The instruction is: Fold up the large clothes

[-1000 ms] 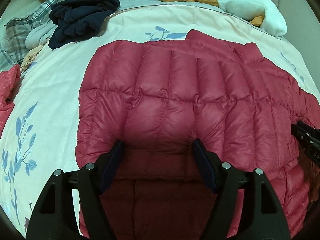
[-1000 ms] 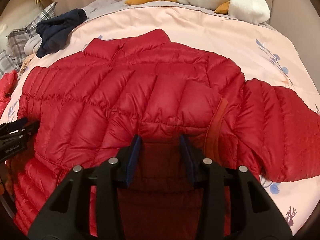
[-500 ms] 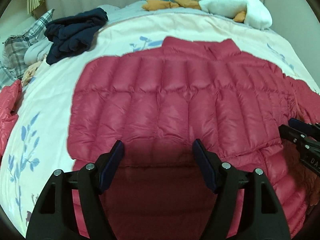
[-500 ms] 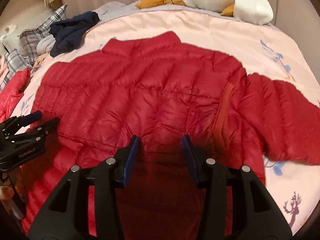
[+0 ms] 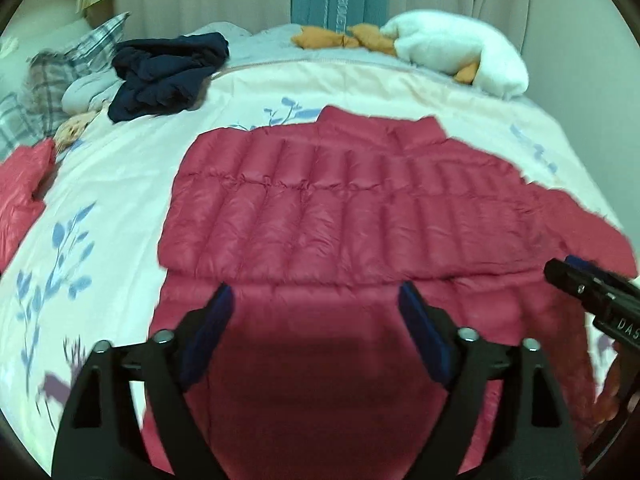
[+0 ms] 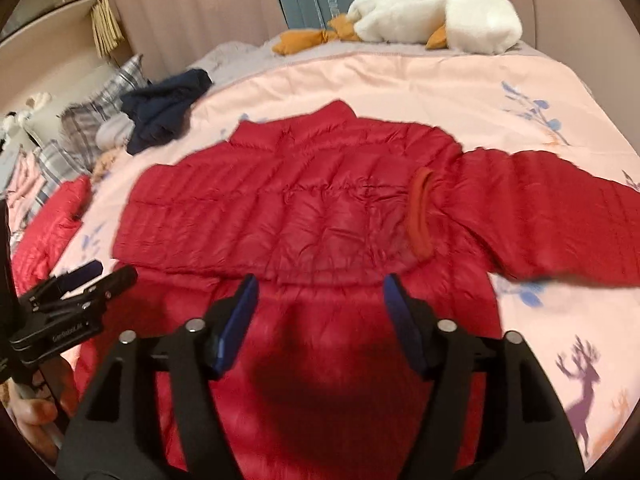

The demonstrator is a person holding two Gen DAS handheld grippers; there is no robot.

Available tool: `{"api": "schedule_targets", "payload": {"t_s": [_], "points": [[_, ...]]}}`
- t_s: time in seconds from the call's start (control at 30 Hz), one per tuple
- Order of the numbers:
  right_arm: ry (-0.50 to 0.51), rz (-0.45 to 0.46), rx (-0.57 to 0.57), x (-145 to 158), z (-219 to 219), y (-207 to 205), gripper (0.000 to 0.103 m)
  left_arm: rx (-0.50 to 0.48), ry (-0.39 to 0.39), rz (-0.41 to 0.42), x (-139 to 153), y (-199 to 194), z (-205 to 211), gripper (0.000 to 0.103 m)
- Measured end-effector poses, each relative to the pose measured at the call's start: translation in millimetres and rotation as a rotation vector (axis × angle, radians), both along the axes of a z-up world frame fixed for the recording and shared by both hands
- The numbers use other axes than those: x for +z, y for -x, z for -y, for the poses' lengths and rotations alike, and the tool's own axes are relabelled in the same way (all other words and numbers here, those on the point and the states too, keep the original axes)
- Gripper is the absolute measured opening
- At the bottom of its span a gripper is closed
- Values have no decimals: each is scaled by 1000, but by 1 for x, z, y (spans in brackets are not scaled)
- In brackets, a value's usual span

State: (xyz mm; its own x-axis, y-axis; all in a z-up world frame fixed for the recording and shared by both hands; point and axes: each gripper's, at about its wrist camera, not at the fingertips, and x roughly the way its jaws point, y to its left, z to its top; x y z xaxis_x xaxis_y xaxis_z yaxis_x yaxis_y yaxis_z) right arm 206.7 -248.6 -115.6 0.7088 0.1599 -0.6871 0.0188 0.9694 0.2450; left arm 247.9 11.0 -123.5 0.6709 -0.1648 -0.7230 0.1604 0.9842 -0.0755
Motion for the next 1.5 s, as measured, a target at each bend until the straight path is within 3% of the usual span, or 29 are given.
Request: {"api": "schedule_targets", "payload": {"t_s": [0.1, 0.33, 0.6, 0.93, 1.23, 1.43, 1.5], "points": [[-2, 4, -7, 9, 5, 22, 85, 3, 45, 0, 9, 22, 0, 98], [-68, 4, -42, 21, 36, 74, 101, 12, 3, -4, 22, 58, 11, 99], [-154, 7, -161, 24, 93, 128, 101, 12, -35, 30, 41, 95, 26, 102], [-208, 42, -256, 25, 148, 154, 101, -21, -107, 86, 59, 121, 68, 102], [-284, 25, -359, 8, 203, 170, 101, -70, -140, 85, 64, 127, 107, 102], [-415, 0, -499, -17, 269, 182, 101, -130, -72, 12, 59, 123, 124, 102], [-462, -3, -548, -24, 291, 184, 101, -186, 40, -65, 54, 118, 125, 102]]}}
